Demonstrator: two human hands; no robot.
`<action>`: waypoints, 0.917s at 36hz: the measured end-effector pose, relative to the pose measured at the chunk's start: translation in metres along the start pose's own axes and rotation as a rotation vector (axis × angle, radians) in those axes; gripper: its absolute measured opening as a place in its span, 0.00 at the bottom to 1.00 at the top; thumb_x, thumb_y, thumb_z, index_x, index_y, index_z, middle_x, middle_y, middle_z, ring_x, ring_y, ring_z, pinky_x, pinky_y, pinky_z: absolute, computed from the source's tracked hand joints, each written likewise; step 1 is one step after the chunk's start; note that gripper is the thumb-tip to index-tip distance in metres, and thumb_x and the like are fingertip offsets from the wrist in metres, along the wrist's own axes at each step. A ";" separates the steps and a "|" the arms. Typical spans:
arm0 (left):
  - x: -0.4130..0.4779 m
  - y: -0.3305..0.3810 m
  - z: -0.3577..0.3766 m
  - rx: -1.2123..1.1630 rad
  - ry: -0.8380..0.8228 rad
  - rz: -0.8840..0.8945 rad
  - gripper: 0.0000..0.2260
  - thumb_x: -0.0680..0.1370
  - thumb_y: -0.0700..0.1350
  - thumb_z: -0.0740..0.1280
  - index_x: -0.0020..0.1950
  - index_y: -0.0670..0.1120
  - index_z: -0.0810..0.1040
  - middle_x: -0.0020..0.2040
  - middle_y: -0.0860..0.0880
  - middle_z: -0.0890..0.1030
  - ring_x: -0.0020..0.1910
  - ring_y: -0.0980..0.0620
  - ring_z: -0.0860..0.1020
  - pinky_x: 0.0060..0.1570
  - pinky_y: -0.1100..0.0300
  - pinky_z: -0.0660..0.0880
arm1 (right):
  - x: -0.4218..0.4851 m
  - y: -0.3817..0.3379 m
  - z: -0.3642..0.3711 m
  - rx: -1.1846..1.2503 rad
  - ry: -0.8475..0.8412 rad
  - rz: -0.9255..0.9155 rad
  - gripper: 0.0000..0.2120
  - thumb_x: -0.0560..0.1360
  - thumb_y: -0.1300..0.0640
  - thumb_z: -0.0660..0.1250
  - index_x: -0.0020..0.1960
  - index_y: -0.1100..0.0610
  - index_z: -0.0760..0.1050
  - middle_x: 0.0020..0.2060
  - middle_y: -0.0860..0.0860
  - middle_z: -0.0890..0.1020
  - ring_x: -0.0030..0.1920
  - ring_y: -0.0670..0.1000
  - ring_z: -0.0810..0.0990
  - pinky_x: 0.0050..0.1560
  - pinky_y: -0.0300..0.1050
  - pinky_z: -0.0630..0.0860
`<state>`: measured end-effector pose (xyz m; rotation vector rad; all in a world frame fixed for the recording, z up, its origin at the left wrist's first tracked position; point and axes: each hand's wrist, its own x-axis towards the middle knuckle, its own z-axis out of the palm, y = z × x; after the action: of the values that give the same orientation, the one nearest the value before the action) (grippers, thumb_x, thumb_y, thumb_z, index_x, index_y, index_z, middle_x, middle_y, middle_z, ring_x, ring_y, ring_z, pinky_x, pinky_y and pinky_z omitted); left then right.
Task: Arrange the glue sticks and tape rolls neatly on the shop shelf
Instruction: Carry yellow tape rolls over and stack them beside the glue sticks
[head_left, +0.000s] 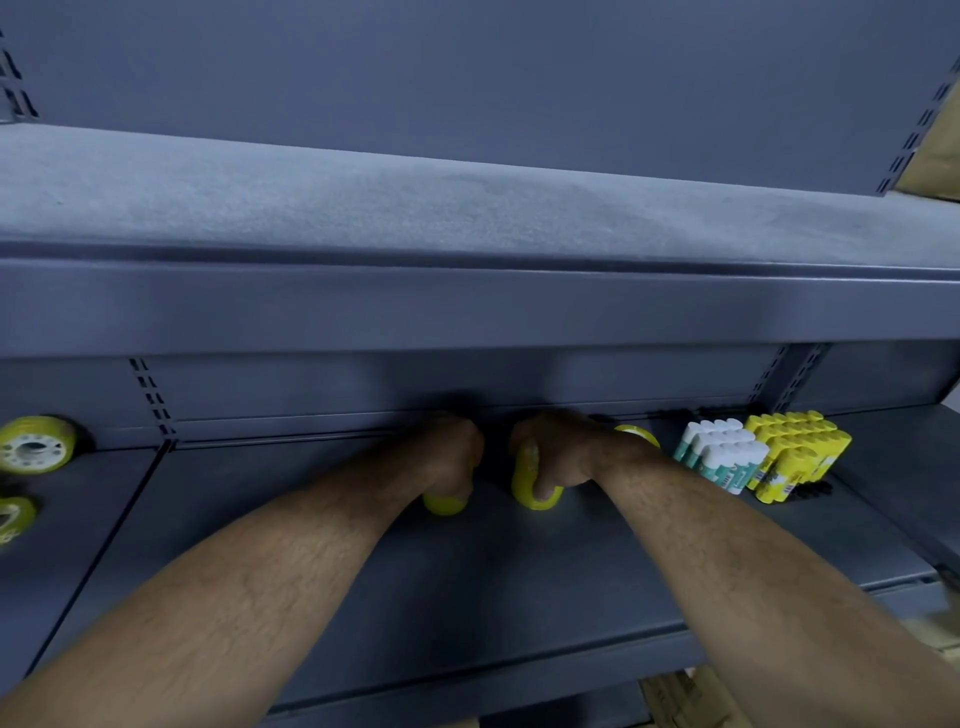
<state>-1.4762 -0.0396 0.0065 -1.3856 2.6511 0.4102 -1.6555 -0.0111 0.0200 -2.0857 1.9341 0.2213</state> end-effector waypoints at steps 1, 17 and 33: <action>0.000 0.000 0.000 -0.001 -0.004 0.000 0.17 0.70 0.39 0.73 0.59 0.46 0.82 0.56 0.46 0.82 0.53 0.47 0.80 0.50 0.55 0.81 | 0.002 0.001 0.000 -0.001 -0.001 0.000 0.32 0.62 0.56 0.80 0.64 0.46 0.76 0.58 0.48 0.79 0.52 0.52 0.77 0.45 0.41 0.71; -0.001 -0.001 0.002 0.006 0.027 0.004 0.17 0.68 0.39 0.72 0.57 0.46 0.83 0.55 0.45 0.82 0.52 0.45 0.81 0.50 0.54 0.81 | 0.011 0.003 0.004 0.015 0.009 0.012 0.28 0.59 0.56 0.82 0.57 0.47 0.80 0.51 0.49 0.82 0.49 0.52 0.81 0.41 0.39 0.75; -0.002 0.001 -0.006 -0.006 -0.049 0.000 0.19 0.70 0.37 0.73 0.61 0.44 0.81 0.57 0.45 0.82 0.54 0.46 0.80 0.51 0.53 0.81 | 0.001 -0.001 0.000 -0.041 -0.007 -0.001 0.31 0.63 0.56 0.80 0.64 0.49 0.77 0.57 0.50 0.80 0.55 0.54 0.79 0.45 0.40 0.71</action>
<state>-1.4758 -0.0387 0.0131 -1.3590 2.6127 0.4465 -1.6548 -0.0123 0.0202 -2.1089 1.9400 0.2699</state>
